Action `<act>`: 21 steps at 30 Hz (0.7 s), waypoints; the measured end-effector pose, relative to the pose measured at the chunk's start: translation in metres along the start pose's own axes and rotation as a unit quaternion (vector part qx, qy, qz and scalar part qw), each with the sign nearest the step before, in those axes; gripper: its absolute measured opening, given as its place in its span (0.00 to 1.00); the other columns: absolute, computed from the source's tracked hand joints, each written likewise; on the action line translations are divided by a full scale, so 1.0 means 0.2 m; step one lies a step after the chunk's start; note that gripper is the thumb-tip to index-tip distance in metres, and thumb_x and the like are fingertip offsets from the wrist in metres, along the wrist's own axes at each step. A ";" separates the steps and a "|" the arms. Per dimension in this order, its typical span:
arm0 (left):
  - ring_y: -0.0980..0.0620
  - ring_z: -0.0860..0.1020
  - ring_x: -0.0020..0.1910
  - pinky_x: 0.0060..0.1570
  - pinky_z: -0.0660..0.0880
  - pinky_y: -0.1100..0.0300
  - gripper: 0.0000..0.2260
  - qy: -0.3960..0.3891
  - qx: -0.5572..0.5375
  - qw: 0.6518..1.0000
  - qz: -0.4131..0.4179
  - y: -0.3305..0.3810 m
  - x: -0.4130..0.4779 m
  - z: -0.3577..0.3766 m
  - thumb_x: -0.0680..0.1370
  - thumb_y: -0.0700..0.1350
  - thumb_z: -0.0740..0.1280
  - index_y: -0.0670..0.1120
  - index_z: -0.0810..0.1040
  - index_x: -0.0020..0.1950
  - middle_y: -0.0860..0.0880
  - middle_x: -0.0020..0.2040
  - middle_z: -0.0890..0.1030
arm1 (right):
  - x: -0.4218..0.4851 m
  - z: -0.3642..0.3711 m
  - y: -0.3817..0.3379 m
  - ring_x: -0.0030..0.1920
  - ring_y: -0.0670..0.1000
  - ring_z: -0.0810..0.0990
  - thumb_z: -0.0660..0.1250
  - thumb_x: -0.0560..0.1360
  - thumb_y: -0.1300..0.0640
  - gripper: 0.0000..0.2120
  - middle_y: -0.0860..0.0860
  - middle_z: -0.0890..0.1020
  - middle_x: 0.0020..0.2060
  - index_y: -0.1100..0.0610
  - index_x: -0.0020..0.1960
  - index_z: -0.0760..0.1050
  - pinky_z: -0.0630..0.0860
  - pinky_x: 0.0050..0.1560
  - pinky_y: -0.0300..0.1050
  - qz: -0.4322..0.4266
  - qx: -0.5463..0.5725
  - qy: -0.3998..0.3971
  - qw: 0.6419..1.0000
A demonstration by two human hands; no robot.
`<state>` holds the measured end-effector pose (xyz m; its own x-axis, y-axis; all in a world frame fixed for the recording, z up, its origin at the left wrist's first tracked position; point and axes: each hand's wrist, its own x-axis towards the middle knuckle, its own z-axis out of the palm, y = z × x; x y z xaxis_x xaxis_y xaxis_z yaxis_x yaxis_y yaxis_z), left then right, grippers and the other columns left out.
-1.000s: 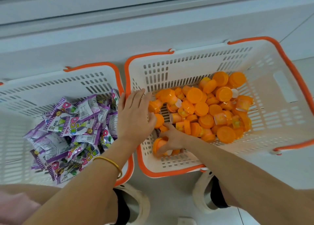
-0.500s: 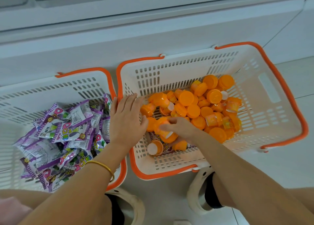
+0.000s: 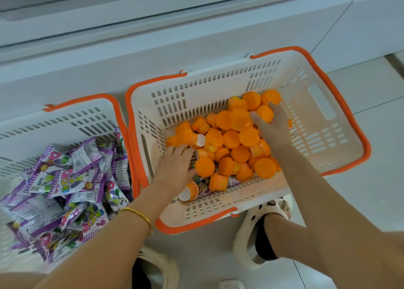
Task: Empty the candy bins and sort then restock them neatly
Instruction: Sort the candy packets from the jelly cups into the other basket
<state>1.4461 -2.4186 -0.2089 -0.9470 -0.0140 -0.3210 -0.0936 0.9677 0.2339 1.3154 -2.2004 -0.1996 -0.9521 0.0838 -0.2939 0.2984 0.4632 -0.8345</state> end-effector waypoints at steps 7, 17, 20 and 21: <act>0.42 0.66 0.65 0.58 0.71 0.50 0.28 -0.131 0.008 0.991 0.034 0.09 0.16 0.23 0.77 0.52 0.67 0.50 0.60 0.74 0.44 0.70 0.64 | -0.13 0.17 0.17 0.52 0.54 0.78 0.64 0.76 0.65 0.11 0.54 0.78 0.55 0.56 0.57 0.75 0.80 0.49 0.52 -0.037 -0.132 -0.212 0.968; 0.45 0.69 0.60 0.56 0.70 0.54 0.21 -0.058 -0.011 0.998 0.003 0.08 0.25 0.30 0.76 0.49 0.66 0.50 0.66 0.68 0.47 0.63 0.68 | -0.03 0.27 0.31 0.63 0.60 0.68 0.69 0.73 0.51 0.26 0.55 0.69 0.63 0.45 0.70 0.67 0.72 0.60 0.55 -0.150 -0.509 -0.382 0.757; 0.44 0.69 0.62 0.59 0.68 0.53 0.24 -0.025 -0.119 0.991 -0.064 0.03 0.25 0.21 0.74 0.51 0.70 0.50 0.68 0.68 0.46 0.63 0.69 | -0.04 0.27 0.29 0.65 0.58 0.67 0.69 0.74 0.51 0.29 0.54 0.68 0.64 0.46 0.72 0.63 0.72 0.58 0.53 -0.181 -0.578 -0.376 0.701; 0.43 0.69 0.63 0.60 0.68 0.52 0.25 -0.002 -0.161 0.983 -0.087 0.02 0.26 0.18 0.73 0.51 0.71 0.49 0.68 0.68 0.45 0.64 0.69 | -0.04 0.28 0.28 0.65 0.58 0.67 0.69 0.74 0.52 0.28 0.55 0.68 0.64 0.47 0.71 0.64 0.72 0.57 0.52 -0.189 -0.586 -0.369 0.696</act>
<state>1.4080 -2.4061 -0.2573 -0.9073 -0.1700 -0.3845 -0.3460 0.8215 0.4532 1.3441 -2.2246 -0.2709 -0.5251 -0.5158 -0.6769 -0.6353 0.7668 -0.0916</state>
